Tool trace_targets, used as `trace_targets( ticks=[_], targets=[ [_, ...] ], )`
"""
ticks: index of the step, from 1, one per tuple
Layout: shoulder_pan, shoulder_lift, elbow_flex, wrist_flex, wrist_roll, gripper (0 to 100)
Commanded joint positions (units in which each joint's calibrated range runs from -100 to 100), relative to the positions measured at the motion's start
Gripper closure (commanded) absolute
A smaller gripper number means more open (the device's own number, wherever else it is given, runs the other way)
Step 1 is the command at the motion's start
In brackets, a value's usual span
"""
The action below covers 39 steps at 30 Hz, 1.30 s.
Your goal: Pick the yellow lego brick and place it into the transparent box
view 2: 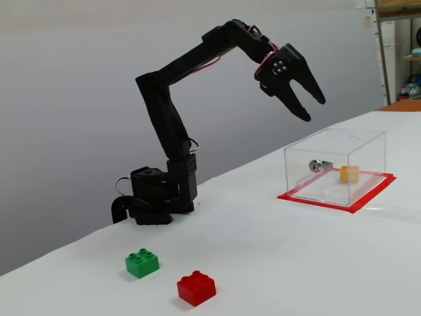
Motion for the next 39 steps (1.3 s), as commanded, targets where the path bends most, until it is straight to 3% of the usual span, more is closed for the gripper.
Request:
trace_targets(
  ticks=[1,3,14,26,39],
  targets=[
    [6.90,-6.68,3.45,1.25,1.95,92],
    [11.11,-9.40,6.62,1.08,3.72,100],
    [23.24,-22.64,28.68,1.16,17.55,98],
    [24.79,-44.02,58.15,-5.80,21.31,98],
    [25.31,-70.75,82.84,-9.02,21.52,98]
  ],
)
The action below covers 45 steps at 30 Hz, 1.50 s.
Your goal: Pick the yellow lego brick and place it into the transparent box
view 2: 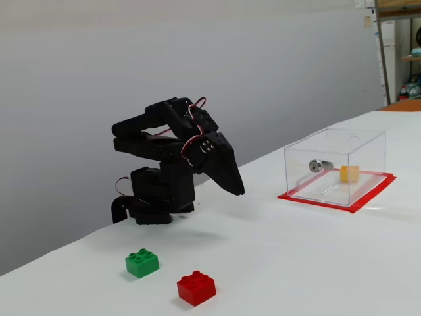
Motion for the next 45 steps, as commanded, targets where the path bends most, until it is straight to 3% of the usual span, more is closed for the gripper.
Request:
trace_targets(
  ticks=[1,15,45],
  targets=[
    [0.31,-5.72,3.43,-0.88,0.17,98],
    [0.31,-14.21,18.44,-0.18,0.17,98],
    [1.86,-14.29,18.80,-0.88,0.17,98]
  ],
)
